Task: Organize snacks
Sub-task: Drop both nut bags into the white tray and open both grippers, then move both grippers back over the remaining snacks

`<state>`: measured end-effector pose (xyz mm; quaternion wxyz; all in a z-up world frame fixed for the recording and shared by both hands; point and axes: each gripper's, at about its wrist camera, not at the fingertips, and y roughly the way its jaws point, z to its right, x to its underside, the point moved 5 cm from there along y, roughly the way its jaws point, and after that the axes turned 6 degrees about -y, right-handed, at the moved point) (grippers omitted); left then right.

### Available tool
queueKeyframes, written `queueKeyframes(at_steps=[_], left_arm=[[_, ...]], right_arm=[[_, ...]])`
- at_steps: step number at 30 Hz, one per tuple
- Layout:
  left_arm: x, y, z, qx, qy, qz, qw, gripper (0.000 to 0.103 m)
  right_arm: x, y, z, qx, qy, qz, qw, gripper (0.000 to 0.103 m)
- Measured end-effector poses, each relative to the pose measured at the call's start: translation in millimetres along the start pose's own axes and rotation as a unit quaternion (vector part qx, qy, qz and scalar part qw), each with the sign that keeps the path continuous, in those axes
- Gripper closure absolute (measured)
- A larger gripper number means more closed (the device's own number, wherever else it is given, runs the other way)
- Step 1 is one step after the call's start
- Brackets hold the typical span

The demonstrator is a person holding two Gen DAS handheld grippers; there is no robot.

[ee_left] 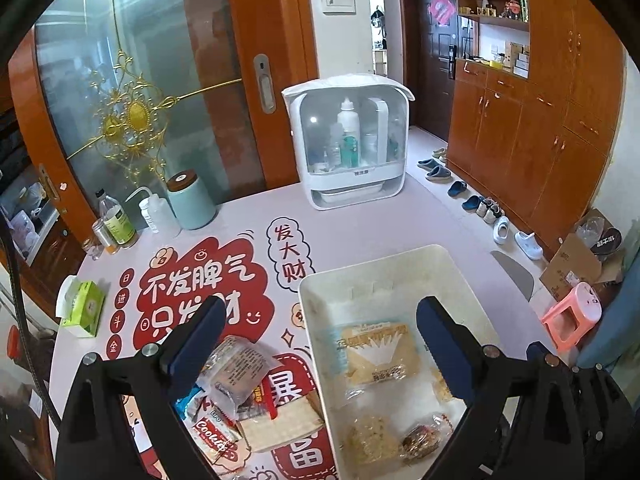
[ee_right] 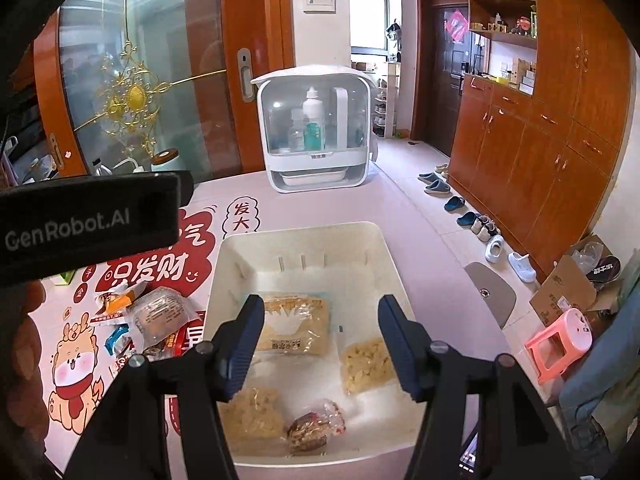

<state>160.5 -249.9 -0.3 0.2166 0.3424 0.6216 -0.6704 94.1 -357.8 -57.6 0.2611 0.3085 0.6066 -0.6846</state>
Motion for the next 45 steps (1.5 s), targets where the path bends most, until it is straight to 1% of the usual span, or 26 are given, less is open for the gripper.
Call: queueKeyframes(at_steps=[10,16,22,25,28,33,36,38,40,42,45], left_arm=[[12.7,-14.0,-32.6,-0.011,-0.011,-0.004,0.9999,0.007],[21.6,-25.5,-64.3,-0.020,-0.022,-0.001,0.9996,0.007],[32.0,-37.8,-114.3,-0.042,-0.034,0.005,0.9985,0.007],[37.7,-40.8,-149.2,-0.061,-0.045,0.006,0.9971,0.007],[46.2,-39.3,-191.1,-0.075,-0.065,-0.002,0.9951,0.007],[66.1,-27.8,-265.3,-0.103,-0.103,-0.026,0.9890,0.007],[80.5,-20.7,-298.6,-0.113,-0.117,-0.041,0.9858,0.007],[94.7,-12.8,-321.2,-0.117,-0.126,-0.059,0.9834,0.007],[109.6,-5.2,-332.4,-0.112,-0.127,-0.078,0.9824,0.007],[126.9,5.2,-336.5,-0.103,-0.119,-0.103,0.9821,0.007],[163.1,20.7,-329.6,-0.083,-0.083,-0.146,0.9823,0.007]], right_arm=[[1.5,-12.6,-19.8,-0.002,-0.009,0.005,1.000,0.043],[1.9,-20.7,-42.8,-0.004,-0.021,0.010,1.000,0.043],[-1.9,-26.3,-79.0,-0.011,-0.035,0.011,0.999,0.043],[-2.6,-29.1,-99.7,-0.014,-0.045,0.011,0.999,0.043],[-0.8,-29.3,-118.1,-0.015,-0.052,0.007,0.999,0.043],[5.1,-26.4,-146.2,-0.017,-0.055,-0.006,0.998,0.043],[10.4,-21.7,-162.6,-0.016,-0.057,-0.016,0.998,0.043],[15.6,-18.1,-173.7,-0.018,-0.055,-0.025,0.998,0.043],[22.3,-14.7,-183.3,-0.019,-0.055,-0.033,0.998,0.043],[32.4,-10.1,-195.4,-0.025,-0.057,-0.044,0.997,0.043],[53.2,-1.6,-212.6,-0.036,-0.067,-0.069,0.995,0.043]])
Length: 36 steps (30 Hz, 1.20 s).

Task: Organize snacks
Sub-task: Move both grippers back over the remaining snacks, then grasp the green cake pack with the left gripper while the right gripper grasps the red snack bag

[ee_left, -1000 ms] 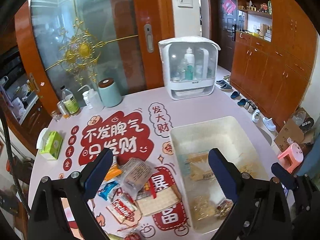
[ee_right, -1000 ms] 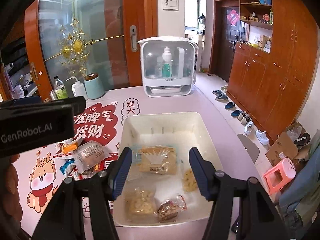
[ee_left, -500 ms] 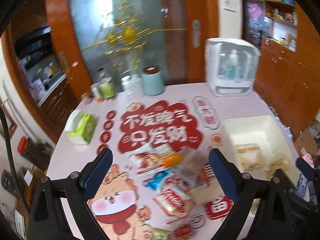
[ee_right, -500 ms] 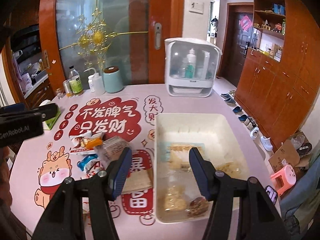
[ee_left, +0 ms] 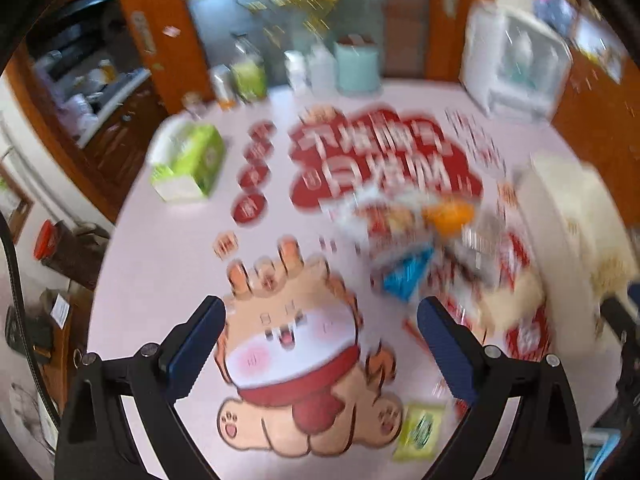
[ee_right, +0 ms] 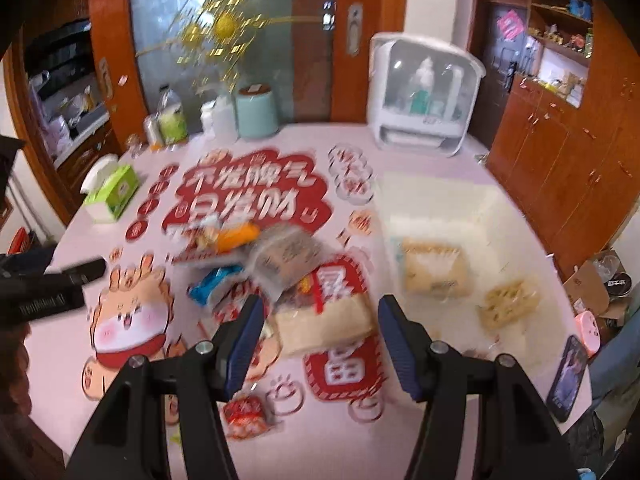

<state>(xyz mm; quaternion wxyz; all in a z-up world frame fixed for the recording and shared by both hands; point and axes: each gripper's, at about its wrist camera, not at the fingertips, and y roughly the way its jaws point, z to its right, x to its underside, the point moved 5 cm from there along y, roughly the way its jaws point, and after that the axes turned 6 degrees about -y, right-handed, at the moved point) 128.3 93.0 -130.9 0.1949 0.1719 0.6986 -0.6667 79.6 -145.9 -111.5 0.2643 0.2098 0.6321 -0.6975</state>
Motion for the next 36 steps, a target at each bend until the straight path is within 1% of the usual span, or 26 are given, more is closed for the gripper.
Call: queueKeyframes(at_steps=[3,4,6,9,12,14,18,20,22,24,26,27,31,36], left_arm=[[37.1,25.9,11.3,0.014,0.047,-0.046,0.9977,0.007],[51.4,35.0,14.7,0.020,0.061,-0.066,0.9958,0.007],[73.4,46.3,20.0,0.032,0.078,-0.093,0.9920,0.007],[100.3,57.0,25.5,0.048,0.097,-0.129,0.9857,0.007],[117.1,61.5,25.2,0.064,0.095,-0.157,0.9809,0.007],[122.4,63.6,25.9,0.070,0.090,-0.165,0.9797,0.007],[125.0,64.1,29.0,0.069,0.083,-0.167,0.9800,0.007],[125.7,64.1,31.8,0.068,0.081,-0.170,0.9798,0.007],[125.9,65.9,36.1,0.068,0.079,-0.173,0.9794,0.007],[128.1,66.8,41.9,0.068,0.079,-0.174,0.9791,0.007],[130.7,68.2,48.2,0.069,0.079,-0.177,0.9786,0.007],[132.2,69.1,51.2,0.070,0.079,-0.178,0.9784,0.007],[136.5,73.4,67.4,0.076,0.077,-0.188,0.9761,0.007],[143.2,81.3,83.1,0.075,0.069,-0.202,0.9740,0.007]], right_arm=[[19.8,15.4,-17.3,-0.029,-0.008,-0.036,0.999,0.043],[28.8,21.6,-23.5,-0.044,-0.010,-0.052,0.998,0.043],[46.0,33.1,-34.4,-0.073,-0.013,-0.082,0.994,0.043],[65.5,47.7,-44.4,-0.103,-0.013,-0.121,0.987,0.043],[84.7,62.3,-54.5,-0.123,-0.024,-0.158,0.979,0.043],[90.2,66.5,-59.5,-0.131,-0.033,-0.166,0.977,0.043],[99.2,82.3,-67.6,-0.153,-0.047,-0.187,0.969,0.043],[102.2,90.0,-67.0,-0.150,-0.052,-0.197,0.968,0.043],[105.0,95.2,-64.9,-0.158,-0.053,-0.200,0.966,0.047],[104.2,95.6,-60.7,-0.159,-0.048,-0.197,0.966,0.048],[103.3,94.5,-55.1,-0.148,-0.053,-0.192,0.969,0.049],[102.4,93.2,-52.6,-0.151,-0.054,-0.188,0.969,0.057],[102.4,93.9,-43.5,-0.138,-0.062,-0.188,0.970,0.057],[104.3,94.7,-30.2,-0.131,-0.067,-0.189,0.971,0.058]])
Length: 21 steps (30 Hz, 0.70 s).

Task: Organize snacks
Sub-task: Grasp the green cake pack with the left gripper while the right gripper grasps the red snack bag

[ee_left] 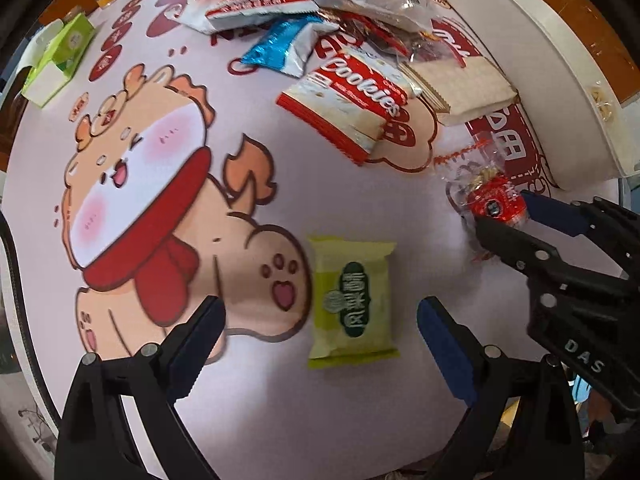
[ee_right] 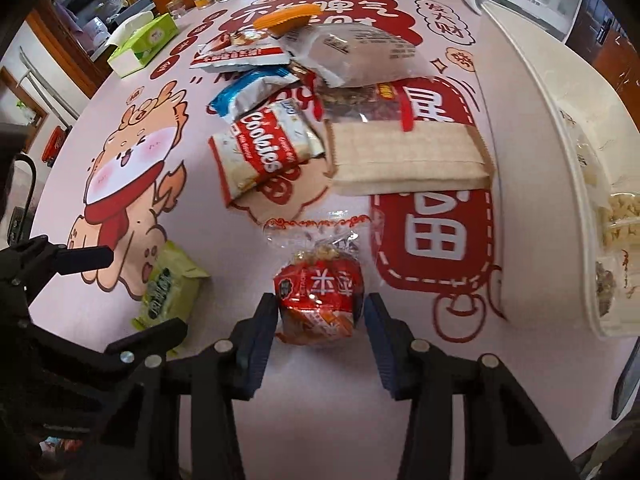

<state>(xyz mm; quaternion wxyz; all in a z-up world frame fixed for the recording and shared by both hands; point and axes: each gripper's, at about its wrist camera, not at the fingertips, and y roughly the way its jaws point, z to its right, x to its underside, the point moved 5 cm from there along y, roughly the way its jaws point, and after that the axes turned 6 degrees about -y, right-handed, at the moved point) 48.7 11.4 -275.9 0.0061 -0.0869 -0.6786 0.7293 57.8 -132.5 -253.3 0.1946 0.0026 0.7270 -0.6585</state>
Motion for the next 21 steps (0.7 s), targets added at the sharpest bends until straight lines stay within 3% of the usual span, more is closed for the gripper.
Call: queueKeyframes(at_steps=[5,9,10,11,21], left_arm=[[3.5,17.0,12.8,-0.017,-0.011,-0.021,0.9996,0.017],[3.2,13.2,21.1,-0.025,-0.011,-0.002,0.9996,0.031],[2.7,10.8,23.3,-0.025,-0.010,0.004,0.9996,0.045],[2.4,7.6,25.9,-0.023,-0.009,0.011,0.9996,0.066],[4.2,-10.7,18.1,-0.049,-0.039,0.029,0.9976,0.068]], right_arm=[[2.8,-0.4,8.0,-0.014,-0.002,-0.003,1.000,0.058],[2.1,0.2,8.4,-0.022,-0.012,-0.003,1.000,0.058],[2.0,0.4,8.2,-0.024,-0.015,-0.003,1.000,0.058],[1.8,0.6,8.4,-0.025,-0.019,-0.003,0.999,0.058],[1.4,-3.9,5.9,-0.042,-0.040,-0.002,0.998,0.060]])
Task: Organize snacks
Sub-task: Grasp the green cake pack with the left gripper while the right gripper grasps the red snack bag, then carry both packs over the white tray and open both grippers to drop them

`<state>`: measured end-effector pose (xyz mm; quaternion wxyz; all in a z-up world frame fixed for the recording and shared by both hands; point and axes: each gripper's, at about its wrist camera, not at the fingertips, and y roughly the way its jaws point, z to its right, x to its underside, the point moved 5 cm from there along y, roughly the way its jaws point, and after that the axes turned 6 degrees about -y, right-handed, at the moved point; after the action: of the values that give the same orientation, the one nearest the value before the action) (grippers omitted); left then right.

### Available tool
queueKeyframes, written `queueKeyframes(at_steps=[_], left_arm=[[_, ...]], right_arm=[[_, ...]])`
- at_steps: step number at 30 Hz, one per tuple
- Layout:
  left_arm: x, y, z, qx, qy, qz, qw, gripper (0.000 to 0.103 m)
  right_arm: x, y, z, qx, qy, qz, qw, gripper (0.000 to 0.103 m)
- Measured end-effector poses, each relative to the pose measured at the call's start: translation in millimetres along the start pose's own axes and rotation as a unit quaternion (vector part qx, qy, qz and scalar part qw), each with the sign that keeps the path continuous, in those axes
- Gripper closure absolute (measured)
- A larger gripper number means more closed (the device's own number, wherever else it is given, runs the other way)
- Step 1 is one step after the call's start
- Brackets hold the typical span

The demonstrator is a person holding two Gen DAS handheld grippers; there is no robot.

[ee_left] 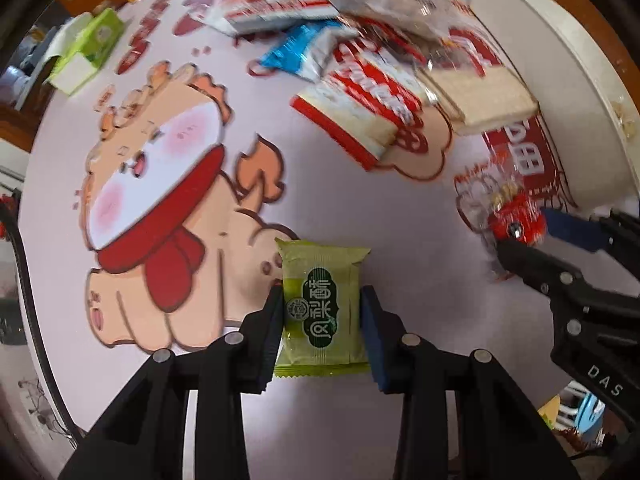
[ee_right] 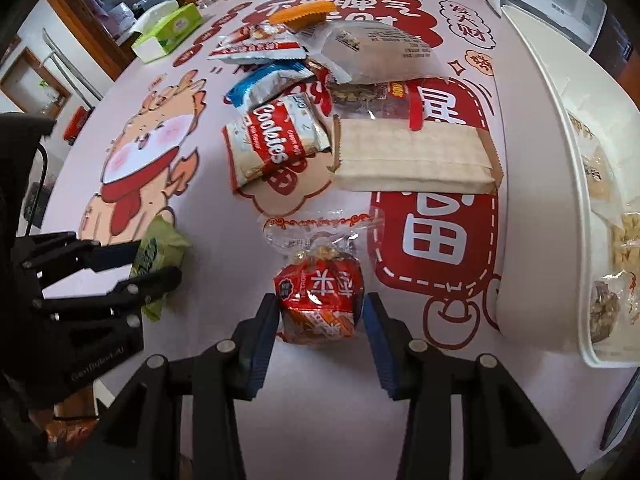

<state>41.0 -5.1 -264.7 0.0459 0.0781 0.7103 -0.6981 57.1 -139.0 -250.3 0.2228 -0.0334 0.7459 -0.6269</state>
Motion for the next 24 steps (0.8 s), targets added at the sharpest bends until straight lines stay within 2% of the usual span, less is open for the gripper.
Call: queueKeyframes(at_steps=[6,11,15,17,20,24], left_arm=[[-21.4,-50.9,-6.3,-0.027,-0.020,0.063,0.9974,0.068],[-52.4,-106.2,-10.5,-0.022,-0.035,0.128,0.9909,0.068],[-86.6,-143.7,-3.1,-0.007,-0.031,0.179,0.9834,0.068],[-103.9,-163.1,12.8,0.001,-0.023,0.205,0.9784,0.068],[-122.1,-188.6,38.4,0.016,-0.007,0.237,0.9713,0.068],[-145.5,-217.3,80.4,0.031,0.019,0.273,0.9613,0.068]], right_arm=[[-8.6,-31.9,-9.5,-0.022,-0.019,0.045,0.999,0.060],[-21.5,-78.4,-11.5,-0.019,-0.037,0.111,0.993,0.060],[-32.5,-117.6,7.2,-0.011,-0.017,0.165,0.986,0.060],[-36.4,-136.9,21.7,0.000,0.002,0.191,0.982,0.060],[-39.9,-168.2,46.4,0.041,0.028,0.233,0.971,0.060],[-37.5,-210.2,78.6,0.091,0.066,0.286,0.952,0.060]])
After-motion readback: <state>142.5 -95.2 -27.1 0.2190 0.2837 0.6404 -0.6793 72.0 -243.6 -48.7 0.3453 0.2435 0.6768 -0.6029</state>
